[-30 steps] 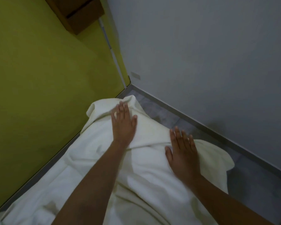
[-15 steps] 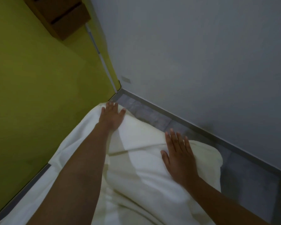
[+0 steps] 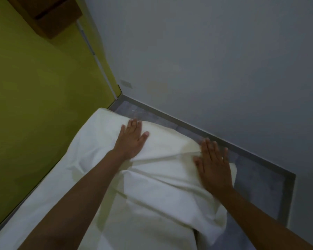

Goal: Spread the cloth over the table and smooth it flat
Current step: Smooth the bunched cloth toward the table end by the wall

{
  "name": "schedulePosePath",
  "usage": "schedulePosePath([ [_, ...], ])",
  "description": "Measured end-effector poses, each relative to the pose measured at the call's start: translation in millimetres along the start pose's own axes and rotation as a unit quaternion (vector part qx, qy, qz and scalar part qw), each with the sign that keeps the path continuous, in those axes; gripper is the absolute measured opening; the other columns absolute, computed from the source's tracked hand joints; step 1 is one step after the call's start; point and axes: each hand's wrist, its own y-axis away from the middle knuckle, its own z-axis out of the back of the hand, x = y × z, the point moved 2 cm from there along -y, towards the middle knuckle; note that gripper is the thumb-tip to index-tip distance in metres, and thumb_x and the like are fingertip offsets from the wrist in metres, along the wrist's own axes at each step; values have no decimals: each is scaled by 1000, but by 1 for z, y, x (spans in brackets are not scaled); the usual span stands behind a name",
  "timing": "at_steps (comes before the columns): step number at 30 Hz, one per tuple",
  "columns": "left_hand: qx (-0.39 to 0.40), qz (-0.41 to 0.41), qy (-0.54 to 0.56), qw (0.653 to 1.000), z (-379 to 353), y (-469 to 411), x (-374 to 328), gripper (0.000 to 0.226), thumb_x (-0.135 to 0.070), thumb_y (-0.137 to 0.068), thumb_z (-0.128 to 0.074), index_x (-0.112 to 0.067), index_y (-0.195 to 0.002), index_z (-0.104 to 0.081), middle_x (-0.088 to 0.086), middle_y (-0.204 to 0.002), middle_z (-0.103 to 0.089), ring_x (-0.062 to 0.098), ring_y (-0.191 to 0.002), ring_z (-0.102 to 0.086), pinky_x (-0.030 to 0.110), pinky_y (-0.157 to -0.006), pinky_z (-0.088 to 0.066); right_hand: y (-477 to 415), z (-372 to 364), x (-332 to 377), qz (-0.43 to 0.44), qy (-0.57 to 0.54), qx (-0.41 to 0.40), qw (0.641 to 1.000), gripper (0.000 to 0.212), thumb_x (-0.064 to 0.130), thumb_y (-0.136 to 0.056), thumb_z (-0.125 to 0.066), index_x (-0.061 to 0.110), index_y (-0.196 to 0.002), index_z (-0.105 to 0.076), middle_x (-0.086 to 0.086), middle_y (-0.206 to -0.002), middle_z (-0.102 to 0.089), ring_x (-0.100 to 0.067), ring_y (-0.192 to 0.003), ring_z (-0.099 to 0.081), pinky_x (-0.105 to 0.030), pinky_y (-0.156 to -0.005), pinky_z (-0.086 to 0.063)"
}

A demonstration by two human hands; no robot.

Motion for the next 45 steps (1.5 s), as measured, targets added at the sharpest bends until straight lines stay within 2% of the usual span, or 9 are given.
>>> schedulePosePath([
  [5, -23, 8, -8, 1000, -11, 22, -8, 66, -49, -100, -20, -13, -153, -4, 8, -162, 1, 20, -149, 0, 43, -119, 1, 7, 13, 2, -117, -26, 8, 993, 62, 35, -99, -29, 2, -150, -12, -18, -158, -14, -32, -147, -10, -55, -117, 2],
  [12, -8, 25, -40, 999, 0, 22, -12, 66, -49, -100, -16, -12, -153, -2, 7, -162, 3, 20, -149, 2, 45, -119, 3, 9, -3, 108, 17, -55, 41, 998, 70, 51, -98, -23, 13, -152, 0, -7, -161, 2, -25, -148, 7, -48, -117, 10],
  [19, -19, 31, -41, 998, 10, 33, -4, 68, -51, -99, -13, -12, -153, -2, 8, -162, 2, 21, -149, 2, 47, -118, 3, -14, 1, 31, -27, 27, 7, 999, 82, 62, -91, -34, 11, -152, -15, -11, -159, -16, -32, -147, -6, -55, -117, 5],
  [24, -13, 40, -53, 998, 2, 28, -8, 68, -50, -99, -16, -11, -153, -2, 8, -162, -1, 22, -149, -1, 49, -118, -1, -12, 12, -20, -91, 74, 63, 991, 87, 68, -90, -15, 8, -152, -3, -12, -161, -5, -29, -148, 5, -52, -114, 12],
  [28, 14, 40, -44, 998, -15, 28, -12, 68, -49, -99, -13, -11, -152, 5, 7, -162, 5, 21, -149, 2, 48, -119, -1, 0, 18, 5, -137, 4, 42, 990, 67, 46, -100, -23, 4, -151, -9, -15, -160, -8, -30, -148, 1, -53, -117, 4],
  [32, 13, 42, -33, 998, -17, 28, -12, 68, -50, -99, -12, -11, -152, 6, 6, -162, 7, 20, -149, 3, 47, -119, -1, 15, 5, 66, -75, -87, 25, 993, 67, 47, -99, -25, 6, -151, -14, -14, -159, -11, -29, -148, -3, -45, -117, 6],
  [37, -34, 35, 4, 999, -6, 24, -11, 68, -51, -99, -15, -11, -153, 0, 5, -162, 3, 17, -149, 3, 44, -119, 3, -11, 9, 48, -67, -36, 29, 997, 72, 55, -97, -25, 7, -151, -16, -12, -160, -13, -28, -148, -4, -49, -116, 6],
  [42, -143, 45, 32, 988, 4, 23, -5, 66, -47, -100, -19, -11, -153, -4, 5, -162, -1, 15, -149, 3, 42, -118, 8, -52, 31, -1, -188, -55, 154, 968, 72, 56, -97, -12, 8, -151, -16, -13, -159, -14, -31, -147, -3, -58, -116, 1],
  [45, -161, 65, 54, 983, 0, 16, 0, 65, -44, -101, -21, -8, -152, -6, 9, -162, -2, 18, -149, 2, 44, -119, 7, -45, 35, 17, -136, -24, 77, 987, 72, 55, -98, -15, 6, -150, -18, -12, -159, -15, -28, -148, -3, -54, -117, 5],
])
